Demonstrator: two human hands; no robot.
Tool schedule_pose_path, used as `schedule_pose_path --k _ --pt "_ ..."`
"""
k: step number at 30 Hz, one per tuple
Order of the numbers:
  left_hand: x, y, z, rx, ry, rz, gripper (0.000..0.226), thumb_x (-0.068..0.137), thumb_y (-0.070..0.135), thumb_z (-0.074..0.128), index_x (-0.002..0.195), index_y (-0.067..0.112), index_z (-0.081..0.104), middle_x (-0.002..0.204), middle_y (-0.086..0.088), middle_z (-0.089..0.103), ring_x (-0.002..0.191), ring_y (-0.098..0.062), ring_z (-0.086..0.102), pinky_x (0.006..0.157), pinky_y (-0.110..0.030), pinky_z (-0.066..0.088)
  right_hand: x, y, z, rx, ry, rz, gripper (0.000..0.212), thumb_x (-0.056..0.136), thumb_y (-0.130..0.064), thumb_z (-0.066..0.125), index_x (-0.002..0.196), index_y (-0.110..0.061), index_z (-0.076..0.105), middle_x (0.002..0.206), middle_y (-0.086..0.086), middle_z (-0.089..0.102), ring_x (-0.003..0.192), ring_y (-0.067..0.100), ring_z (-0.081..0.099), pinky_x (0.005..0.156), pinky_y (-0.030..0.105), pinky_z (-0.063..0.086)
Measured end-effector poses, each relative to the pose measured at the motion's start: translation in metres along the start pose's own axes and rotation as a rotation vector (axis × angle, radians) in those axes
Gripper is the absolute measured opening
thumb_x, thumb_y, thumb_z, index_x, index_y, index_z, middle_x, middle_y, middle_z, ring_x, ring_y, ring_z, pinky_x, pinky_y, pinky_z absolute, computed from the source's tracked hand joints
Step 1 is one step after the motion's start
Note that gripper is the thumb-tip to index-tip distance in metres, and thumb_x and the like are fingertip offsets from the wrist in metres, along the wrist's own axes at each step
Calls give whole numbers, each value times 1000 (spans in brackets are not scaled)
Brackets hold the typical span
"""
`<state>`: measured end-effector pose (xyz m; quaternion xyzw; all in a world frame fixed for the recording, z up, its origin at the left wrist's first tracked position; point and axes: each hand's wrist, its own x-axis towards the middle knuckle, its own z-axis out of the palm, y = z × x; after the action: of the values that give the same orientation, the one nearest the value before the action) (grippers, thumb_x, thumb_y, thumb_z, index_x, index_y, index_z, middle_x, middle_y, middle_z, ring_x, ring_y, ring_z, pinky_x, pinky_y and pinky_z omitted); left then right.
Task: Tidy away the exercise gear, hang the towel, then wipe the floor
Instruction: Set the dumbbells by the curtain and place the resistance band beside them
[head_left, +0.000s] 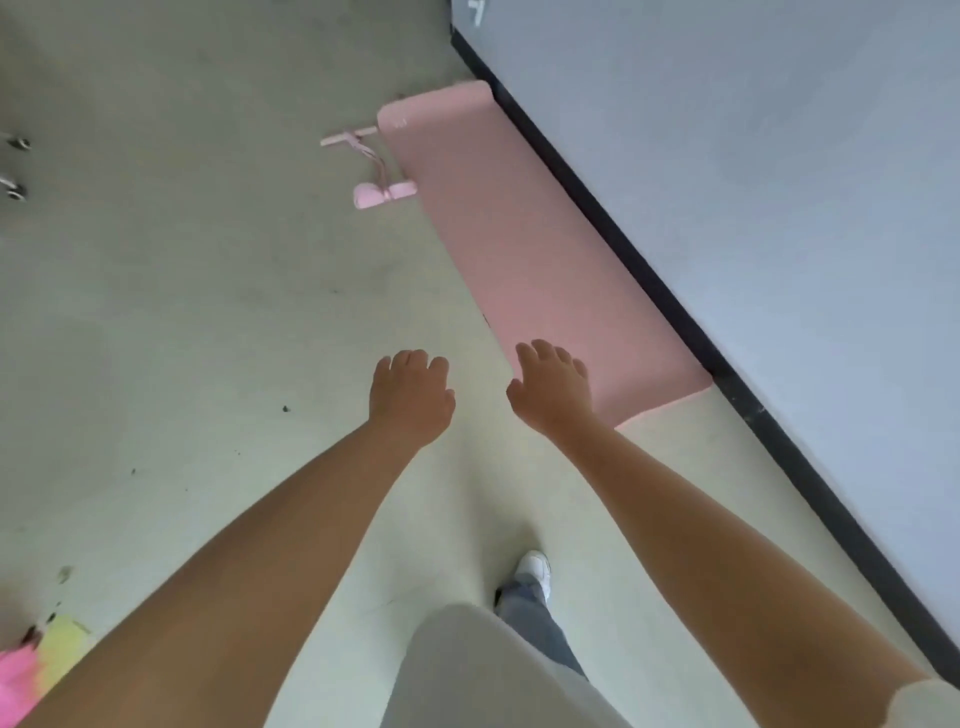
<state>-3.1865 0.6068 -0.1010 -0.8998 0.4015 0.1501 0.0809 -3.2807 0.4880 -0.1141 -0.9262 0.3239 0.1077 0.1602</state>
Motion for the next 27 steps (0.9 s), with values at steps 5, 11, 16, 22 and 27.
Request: schedule_pose_path --k 5,11,16,22,27 --pt "107 -53 -29 -40 33 -75 40 98 29 36 133 11 44 138 -8 46 131 -25 39 110 -35 28 132 -32 -32 -55 11 -84 44 93 -20 40 136 -12 36 143 6 37 133 27 33 111 39 25" --pt "250 -128 -88 -42 5 -222 42 98 30 36 136 12 40 139 -8 46 132 -24 38 108 -34 30 305 -68 -90 -77 -19 -147 45 95 -23 39 138 -11 34 143 7 37 133 27 33 112 41 26" --pt "342 -193 -135 -24 7 -358 39 98 31 36 131 11 44 134 -8 48 130 -25 40 106 -35 31 422 -120 -135 -73 15 -229 46 96 -26 37 139 -10 34 142 9 38 130 29 37 109 40 29" --pt "467 -269 -165 -33 -9 -389 41 98 31 34 134 11 41 138 -9 44 133 -26 36 110 -37 28 568 -187 -163 -142 16 -303 46 96 -27 39 138 -10 35 140 10 40 129 29 38 107 40 30" --pt "593 -346 -203 -25 -2 -338 42 98 31 36 135 11 41 140 -9 42 134 -26 34 110 -36 28 701 -237 -187 -139 0 -265 47 96 -26 40 140 -12 33 145 9 36 133 28 34 110 40 28"
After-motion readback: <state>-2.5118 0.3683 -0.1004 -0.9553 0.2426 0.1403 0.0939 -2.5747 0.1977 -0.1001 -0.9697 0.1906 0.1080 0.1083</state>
